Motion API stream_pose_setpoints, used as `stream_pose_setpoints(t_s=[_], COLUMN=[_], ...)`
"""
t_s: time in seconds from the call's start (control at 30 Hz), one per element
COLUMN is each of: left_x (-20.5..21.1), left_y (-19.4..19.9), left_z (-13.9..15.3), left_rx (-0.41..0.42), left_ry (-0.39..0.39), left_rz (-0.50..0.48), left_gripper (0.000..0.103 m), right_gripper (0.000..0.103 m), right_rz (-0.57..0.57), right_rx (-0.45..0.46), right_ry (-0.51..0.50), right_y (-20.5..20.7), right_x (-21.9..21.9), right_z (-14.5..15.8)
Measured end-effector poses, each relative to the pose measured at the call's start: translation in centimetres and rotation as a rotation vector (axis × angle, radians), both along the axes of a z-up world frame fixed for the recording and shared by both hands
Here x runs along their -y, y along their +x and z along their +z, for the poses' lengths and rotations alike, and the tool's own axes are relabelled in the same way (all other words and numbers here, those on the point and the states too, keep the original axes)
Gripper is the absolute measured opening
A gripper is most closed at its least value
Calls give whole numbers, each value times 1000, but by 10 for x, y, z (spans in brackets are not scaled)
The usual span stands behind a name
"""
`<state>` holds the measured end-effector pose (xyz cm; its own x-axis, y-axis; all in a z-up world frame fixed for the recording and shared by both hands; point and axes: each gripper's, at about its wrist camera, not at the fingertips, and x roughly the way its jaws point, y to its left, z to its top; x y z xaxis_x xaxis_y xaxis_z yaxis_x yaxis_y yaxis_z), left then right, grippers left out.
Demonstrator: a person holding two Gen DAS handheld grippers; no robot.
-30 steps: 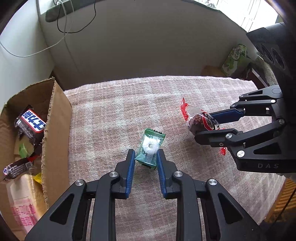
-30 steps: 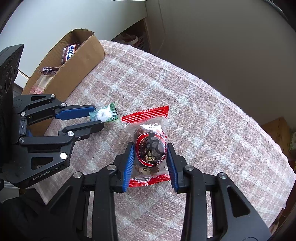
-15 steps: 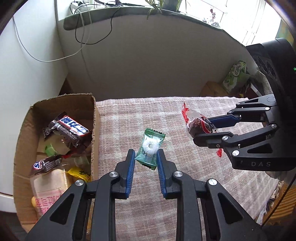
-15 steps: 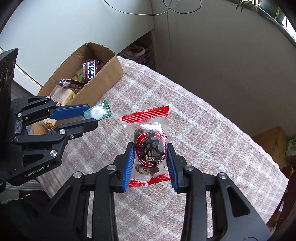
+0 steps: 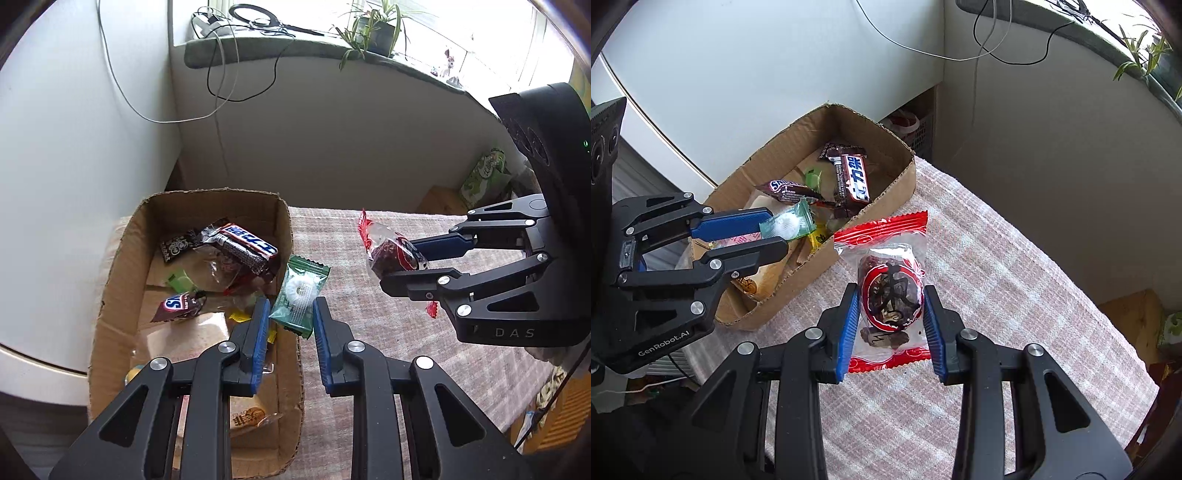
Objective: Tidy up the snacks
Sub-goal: 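Carry the red-trimmed bag and green candy over the box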
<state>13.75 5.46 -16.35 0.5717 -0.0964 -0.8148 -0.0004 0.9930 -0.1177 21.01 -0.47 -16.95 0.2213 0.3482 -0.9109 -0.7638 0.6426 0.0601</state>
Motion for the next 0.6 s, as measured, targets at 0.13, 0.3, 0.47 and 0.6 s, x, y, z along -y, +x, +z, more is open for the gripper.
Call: stream_pose_setpoints(t_s=[0.13, 0.3, 0.47, 0.6], left_x=[-16, -35, -54, -69], left_y=[-10, -17, -22, -23], left_z=[0, 4, 2, 1], left_rx=[8, 18, 16, 10], left_ry=[-5, -15, -20, -22], left_rz=[30, 68, 108, 140], left_gripper=[22, 22, 22, 22], right_gripper=[35, 35, 35, 35], right_rz=[31, 57, 70, 71], right_rx=[0, 0, -5, -15], right_ry=[-4, -2, 2, -1], right_y=[-8, -15, -19, -17], right_x=[-24, -48, -69, -83], right_z=[-2, -2, -2, -6])
